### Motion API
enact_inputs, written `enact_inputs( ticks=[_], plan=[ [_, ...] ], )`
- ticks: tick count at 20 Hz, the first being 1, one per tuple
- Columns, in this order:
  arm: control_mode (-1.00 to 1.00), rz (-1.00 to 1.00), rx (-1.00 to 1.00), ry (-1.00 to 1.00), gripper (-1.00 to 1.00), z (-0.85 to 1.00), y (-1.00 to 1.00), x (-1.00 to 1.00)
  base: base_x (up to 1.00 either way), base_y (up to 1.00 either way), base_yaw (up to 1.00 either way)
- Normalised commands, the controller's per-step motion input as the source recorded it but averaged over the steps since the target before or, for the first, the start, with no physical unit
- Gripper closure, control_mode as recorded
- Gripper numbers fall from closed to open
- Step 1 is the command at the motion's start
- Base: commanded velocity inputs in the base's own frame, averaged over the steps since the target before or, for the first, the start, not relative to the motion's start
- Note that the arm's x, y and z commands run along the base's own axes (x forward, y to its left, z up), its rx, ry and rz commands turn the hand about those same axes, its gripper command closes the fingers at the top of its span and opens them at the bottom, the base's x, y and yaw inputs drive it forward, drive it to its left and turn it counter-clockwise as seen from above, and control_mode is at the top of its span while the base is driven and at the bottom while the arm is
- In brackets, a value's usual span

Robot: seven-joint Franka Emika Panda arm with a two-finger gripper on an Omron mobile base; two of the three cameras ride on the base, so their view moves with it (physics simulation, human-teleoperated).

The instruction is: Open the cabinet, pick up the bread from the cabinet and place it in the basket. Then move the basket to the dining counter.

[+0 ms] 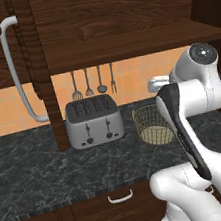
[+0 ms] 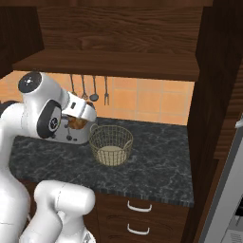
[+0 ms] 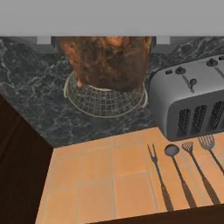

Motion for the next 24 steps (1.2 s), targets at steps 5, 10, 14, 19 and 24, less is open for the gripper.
enact_inputs(
  ticks=[5, 10, 14, 19, 24],
  plan=[
    [-1.00, 0.01, 0.11, 0.20, 1.00, -0.88, -0.28, 0.43, 0.00, 0.00, 0.00],
    [-1.00, -0.01, 0.01, 0.19, 1.00, -0.84, -0.14, 0.35, 0.00, 0.00, 0.00],
    [-1.00, -0.04, 0.00, 0.15, 1.00, -0.20, 0.00, 0.92, 0.00, 0.00, 0.00],
    [-1.00, 0.00, 0.02, 0.36, 1.00, -0.17, -0.10, 0.80, 0.00, 0.00, 0.00],
    [-1.00, 0.00, 0.02, 0.30, 1.00, -0.32, -0.17, 0.54, 0.00, 0.00, 0.00]
  ],
)
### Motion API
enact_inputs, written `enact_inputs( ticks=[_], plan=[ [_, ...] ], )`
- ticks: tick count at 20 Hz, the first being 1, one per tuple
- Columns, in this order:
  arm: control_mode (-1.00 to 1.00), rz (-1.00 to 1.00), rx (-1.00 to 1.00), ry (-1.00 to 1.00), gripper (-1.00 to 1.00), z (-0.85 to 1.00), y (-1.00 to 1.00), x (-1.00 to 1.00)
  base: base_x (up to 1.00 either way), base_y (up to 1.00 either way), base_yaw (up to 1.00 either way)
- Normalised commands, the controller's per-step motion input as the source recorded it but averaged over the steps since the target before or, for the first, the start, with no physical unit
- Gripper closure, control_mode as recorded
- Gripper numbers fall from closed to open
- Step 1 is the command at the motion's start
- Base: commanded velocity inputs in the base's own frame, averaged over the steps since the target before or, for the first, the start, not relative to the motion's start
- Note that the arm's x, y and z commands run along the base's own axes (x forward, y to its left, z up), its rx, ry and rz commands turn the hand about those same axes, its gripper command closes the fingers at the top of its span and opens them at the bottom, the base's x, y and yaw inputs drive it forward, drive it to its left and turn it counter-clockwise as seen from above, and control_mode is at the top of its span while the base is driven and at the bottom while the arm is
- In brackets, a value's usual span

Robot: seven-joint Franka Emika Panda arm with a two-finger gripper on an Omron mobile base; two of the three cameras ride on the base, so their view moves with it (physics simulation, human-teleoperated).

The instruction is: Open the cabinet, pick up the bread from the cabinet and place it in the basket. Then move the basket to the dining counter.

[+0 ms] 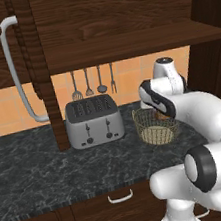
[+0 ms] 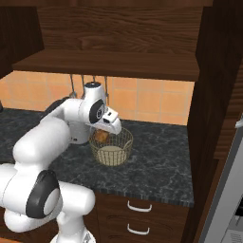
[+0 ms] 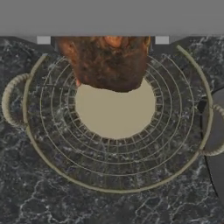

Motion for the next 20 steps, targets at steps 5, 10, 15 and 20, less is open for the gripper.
enact_inputs(
  ticks=[5, 10, 15, 20],
  plan=[
    [-1.00, 0.00, 0.06, 0.04, 1.00, -0.45, -0.04, 0.15, 0.00, 0.00, 0.00],
    [-1.00, 0.00, 0.10, 0.01, 1.00, -0.51, 0.00, 0.01, 0.00, 0.00, 0.00],
    [-1.00, 0.00, 0.01, 0.00, 1.00, -0.58, 0.00, 0.06, 0.00, 0.00, 0.00],
    [-1.00, 0.00, 0.00, 0.00, 1.00, -0.22, 0.00, 0.03, 0.00, 0.00, 0.00]
  ],
)
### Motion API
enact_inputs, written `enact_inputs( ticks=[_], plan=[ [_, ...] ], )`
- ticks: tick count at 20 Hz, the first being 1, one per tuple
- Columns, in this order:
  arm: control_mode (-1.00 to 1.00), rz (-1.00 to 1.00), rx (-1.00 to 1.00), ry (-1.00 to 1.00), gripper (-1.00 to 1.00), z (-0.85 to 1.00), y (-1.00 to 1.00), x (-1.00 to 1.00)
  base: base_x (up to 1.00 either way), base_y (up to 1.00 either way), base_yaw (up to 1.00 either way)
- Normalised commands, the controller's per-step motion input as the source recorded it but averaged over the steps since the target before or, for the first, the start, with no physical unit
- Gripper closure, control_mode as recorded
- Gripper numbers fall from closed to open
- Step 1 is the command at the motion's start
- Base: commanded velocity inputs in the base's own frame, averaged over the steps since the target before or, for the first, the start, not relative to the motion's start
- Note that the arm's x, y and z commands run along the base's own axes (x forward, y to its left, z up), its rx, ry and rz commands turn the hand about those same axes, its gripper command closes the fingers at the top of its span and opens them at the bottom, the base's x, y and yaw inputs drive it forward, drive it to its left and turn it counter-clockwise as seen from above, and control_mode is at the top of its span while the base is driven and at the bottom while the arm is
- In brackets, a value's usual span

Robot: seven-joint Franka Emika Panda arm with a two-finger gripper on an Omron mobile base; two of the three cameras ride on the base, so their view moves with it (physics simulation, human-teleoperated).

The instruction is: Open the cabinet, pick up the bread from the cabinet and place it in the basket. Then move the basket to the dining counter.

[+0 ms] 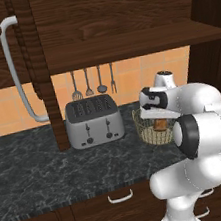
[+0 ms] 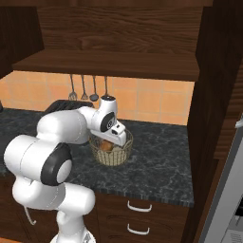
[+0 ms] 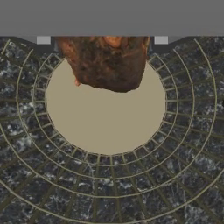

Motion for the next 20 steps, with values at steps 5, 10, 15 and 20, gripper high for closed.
enact_inputs(
  ticks=[5, 10, 15, 20],
  plan=[
    [-1.00, 0.00, 0.00, 0.00, -1.00, -0.01, 0.00, 0.00, 0.00, 0.00, 0.00],
    [-1.00, 0.00, 0.00, 0.00, -1.00, 0.00, 0.00, 0.00, 0.00, 0.00, 0.00],
    [-1.00, 0.00, -0.02, -0.01, -1.00, 0.01, 0.00, 0.00, 0.00, 0.00, 0.00],
    [-1.00, 0.08, -0.02, -0.11, -1.00, 0.33, 0.01, -0.21, 0.00, 0.00, 0.00]
  ],
)
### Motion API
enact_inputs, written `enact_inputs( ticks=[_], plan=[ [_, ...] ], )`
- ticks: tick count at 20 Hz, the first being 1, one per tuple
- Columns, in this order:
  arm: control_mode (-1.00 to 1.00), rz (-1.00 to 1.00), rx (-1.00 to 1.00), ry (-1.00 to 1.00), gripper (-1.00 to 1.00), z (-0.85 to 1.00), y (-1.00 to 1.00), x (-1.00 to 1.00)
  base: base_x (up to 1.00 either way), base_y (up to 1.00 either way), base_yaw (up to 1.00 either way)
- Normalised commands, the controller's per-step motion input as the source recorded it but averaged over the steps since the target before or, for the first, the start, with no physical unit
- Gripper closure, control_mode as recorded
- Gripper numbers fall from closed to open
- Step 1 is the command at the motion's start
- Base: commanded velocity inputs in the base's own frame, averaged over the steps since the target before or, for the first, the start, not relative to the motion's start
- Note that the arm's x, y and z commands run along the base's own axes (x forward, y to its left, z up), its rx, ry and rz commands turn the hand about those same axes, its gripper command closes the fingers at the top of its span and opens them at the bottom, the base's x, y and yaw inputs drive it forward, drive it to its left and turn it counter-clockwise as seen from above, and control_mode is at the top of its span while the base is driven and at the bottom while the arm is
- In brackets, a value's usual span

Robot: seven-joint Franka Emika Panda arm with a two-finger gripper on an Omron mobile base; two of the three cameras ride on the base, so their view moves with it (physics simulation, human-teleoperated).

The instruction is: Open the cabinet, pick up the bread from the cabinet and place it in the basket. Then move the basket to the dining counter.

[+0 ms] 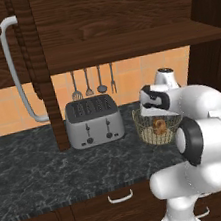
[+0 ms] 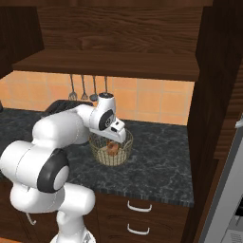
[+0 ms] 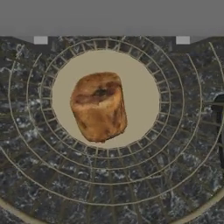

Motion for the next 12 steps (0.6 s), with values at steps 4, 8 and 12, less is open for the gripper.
enact_inputs(
  ticks=[4, 8, 12],
  plan=[
    [-1.00, 0.22, 0.00, -0.23, -1.00, 0.52, 0.11, -0.47, 0.00, 0.00, 0.00],
    [-1.00, 0.35, -0.05, -0.17, -1.00, 0.26, 0.50, -0.37, 0.00, 0.00, 0.00],
    [-1.00, 0.38, -0.15, -0.07, -1.00, 0.14, 0.52, -0.07, 0.00, 0.00, 0.00]
  ],
)
